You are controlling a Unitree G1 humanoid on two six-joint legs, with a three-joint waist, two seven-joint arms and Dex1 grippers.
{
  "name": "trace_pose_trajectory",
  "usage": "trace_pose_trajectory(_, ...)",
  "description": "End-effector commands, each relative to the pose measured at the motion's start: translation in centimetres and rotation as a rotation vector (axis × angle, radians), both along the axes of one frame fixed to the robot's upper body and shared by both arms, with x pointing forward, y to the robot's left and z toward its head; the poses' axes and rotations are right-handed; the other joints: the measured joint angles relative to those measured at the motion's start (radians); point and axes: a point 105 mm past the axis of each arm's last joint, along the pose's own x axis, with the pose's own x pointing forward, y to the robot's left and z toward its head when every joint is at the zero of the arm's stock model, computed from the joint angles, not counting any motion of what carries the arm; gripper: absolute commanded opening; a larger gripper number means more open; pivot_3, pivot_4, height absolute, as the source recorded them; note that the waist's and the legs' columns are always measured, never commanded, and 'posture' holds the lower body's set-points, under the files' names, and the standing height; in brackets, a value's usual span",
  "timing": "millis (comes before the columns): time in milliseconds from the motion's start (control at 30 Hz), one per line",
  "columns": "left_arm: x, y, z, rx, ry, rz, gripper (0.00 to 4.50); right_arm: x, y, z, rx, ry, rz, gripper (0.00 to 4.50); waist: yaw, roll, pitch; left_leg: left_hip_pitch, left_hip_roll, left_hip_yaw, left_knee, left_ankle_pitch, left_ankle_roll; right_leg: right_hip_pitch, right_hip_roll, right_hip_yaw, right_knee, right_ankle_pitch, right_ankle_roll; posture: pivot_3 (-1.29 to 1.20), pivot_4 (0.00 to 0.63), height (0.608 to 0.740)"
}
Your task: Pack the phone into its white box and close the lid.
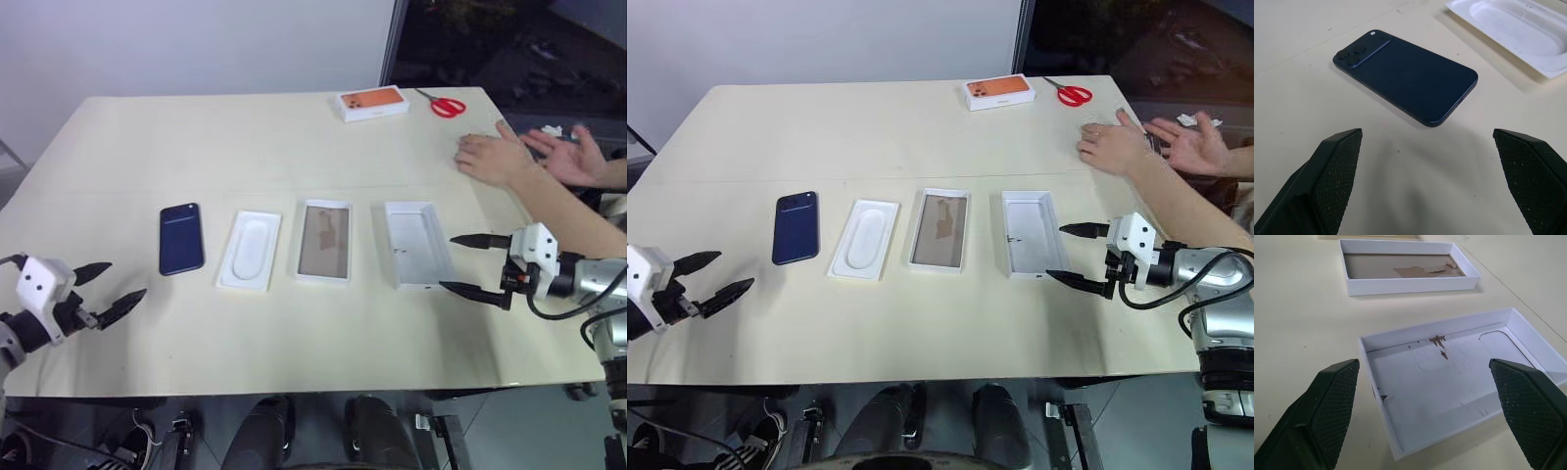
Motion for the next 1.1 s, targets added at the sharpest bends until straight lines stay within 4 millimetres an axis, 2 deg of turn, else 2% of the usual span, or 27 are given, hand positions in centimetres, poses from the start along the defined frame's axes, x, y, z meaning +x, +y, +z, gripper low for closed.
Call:
trace_pose_trajectory(33, 0.1, 0.7, 2.1, 0.021, -0.073, 0.013, 4.50, 0.1, -0.3, 1.9, -0.007, -0.064, -0.007, 4.44, 0.000, 0.000, 0.000, 0.000, 0.000, 0.000, 0.000, 0.000, 0.000, 0.000, 0.000, 0.000, 0.000, 0.000, 0.000, 0.00, 0.150, 0.740)
trace_pose_trajectory(567, 0.6, -0.5, 2.7, -0.003, -0.063, -0.013, 4.50, 0.3, 1.1, 2.4, 0.042, -0.012, 0.014, 4.44, 0.000, 0.000, 0.000, 0.000, 0.000, 0.000, 0.000, 0.000, 0.000, 0.000, 0.000, 0.000, 0.000, 0.000, 0.000, 0.00, 0.150, 0.740)
trace_pose_trajectory(800, 0.7, -1.2, 2.2, -0.037, 0.004, -0.029, 4.50, 0.7, 2.3, 3.1, 0.071, 0.026, 0.031, 4.44, -0.001, 0.000, 0.000, 0.000, 0.000, 0.000, 0.000, 0.000, 0.000, 0.000, 0.000, 0.000, 0.000, 0.000, 0.000, 0.00, 0.150, 0.740)
trace_pose_trajectory(1100, 1.1, -2.4, 2.6, -0.118, 0.039, -0.024, 4.50, 1.2, 3.5, 3.6, 0.042, -0.026, 0.055, 4.44, 0.000, 0.000, 0.000, 0.000, 0.000, 0.000, 0.000, 0.000, 0.000, 0.000, 0.000, 0.000, 0.000, 0.000, 0.000, 0.00, 0.150, 0.740)
